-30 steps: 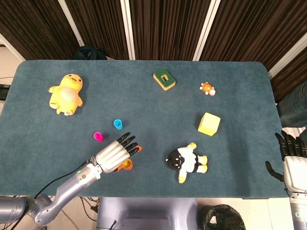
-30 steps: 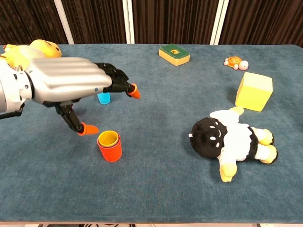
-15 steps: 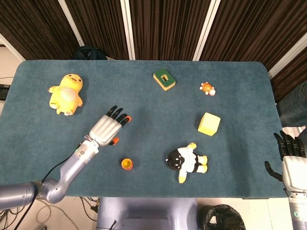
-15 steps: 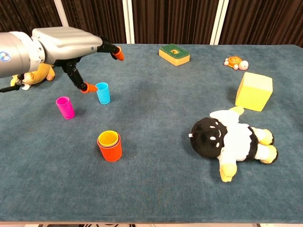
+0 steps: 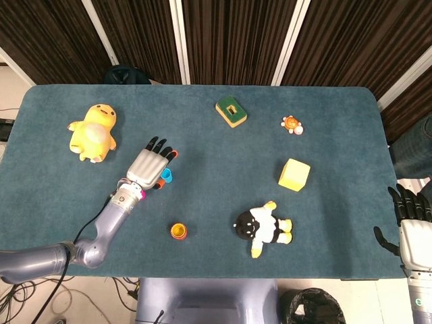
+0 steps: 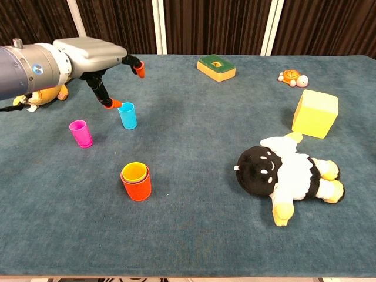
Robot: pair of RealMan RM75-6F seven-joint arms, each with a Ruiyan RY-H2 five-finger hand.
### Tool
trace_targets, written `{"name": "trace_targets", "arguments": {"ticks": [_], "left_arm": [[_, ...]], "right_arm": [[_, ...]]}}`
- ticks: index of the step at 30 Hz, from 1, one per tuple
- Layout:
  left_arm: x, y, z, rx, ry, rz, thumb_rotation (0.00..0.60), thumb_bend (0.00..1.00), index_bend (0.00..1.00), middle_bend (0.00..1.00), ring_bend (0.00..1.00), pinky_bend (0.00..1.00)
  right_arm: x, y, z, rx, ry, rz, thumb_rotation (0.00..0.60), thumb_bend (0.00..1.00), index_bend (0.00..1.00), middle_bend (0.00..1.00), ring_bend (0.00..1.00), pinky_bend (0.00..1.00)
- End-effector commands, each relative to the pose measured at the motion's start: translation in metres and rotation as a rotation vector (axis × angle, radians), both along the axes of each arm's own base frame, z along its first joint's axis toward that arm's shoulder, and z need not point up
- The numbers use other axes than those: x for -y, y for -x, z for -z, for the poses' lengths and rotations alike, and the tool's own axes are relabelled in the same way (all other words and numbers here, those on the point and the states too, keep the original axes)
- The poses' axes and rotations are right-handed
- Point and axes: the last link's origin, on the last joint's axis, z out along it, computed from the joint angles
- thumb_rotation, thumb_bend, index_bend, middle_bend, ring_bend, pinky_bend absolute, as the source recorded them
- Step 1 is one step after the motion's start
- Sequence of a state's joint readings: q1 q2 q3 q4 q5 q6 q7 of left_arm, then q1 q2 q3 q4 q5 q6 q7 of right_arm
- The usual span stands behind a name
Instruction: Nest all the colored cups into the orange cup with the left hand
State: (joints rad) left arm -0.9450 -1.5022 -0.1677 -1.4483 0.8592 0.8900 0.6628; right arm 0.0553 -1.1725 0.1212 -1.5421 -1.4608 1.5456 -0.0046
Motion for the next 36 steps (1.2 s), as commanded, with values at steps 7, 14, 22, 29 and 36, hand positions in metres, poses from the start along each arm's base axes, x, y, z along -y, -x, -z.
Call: {"name": "trace_targets", "arguments": {"ticks": [7,14,22,29,36], "left_arm": [[-0.004,0.014,0.017,-0.020,0.012,-0.048,0.600,0.24,0.30,0.19,0.00,0.05],[-0.006,0.019,0.027,-0.030,0.018,-0.058,0.600,0.24,0.32,0.20,0.00,0.05],[-0.008,0.019,0.035,-0.027,0.015,-0.059,0.600,0.24,0.40,0.21,0.00,0.05],[-0.008,0.020,0.036,-0.030,0.008,-0.054,0.600,0.25,0.42,0.22,0.00,0.05],[-0.009,0.018,0.035,-0.019,0.001,-0.045,0.600,0.30,0.49,0.26,0.00,0.08]], "right_arm": [[0.000,0.000,-0.001,0.001,0.002,0.002,0.600,0.37,0.07,0.05,0.07,0.04],[0.000,0.000,0.000,0.001,-0.001,0.003,0.600,0.37,0.07,0.05,0.07,0.04],[0.001,0.001,-0.001,0.003,0.004,0.004,0.600,0.37,0.07,0.05,0.07,0.04],[0.001,0.001,-0.001,0.003,0.001,0.003,0.600,0.37,0.07,0.05,0.07,0.04],[0.001,0.001,0.001,0.002,-0.003,0.004,0.600,0.37,0.07,0.05,0.07,0.04]]}}
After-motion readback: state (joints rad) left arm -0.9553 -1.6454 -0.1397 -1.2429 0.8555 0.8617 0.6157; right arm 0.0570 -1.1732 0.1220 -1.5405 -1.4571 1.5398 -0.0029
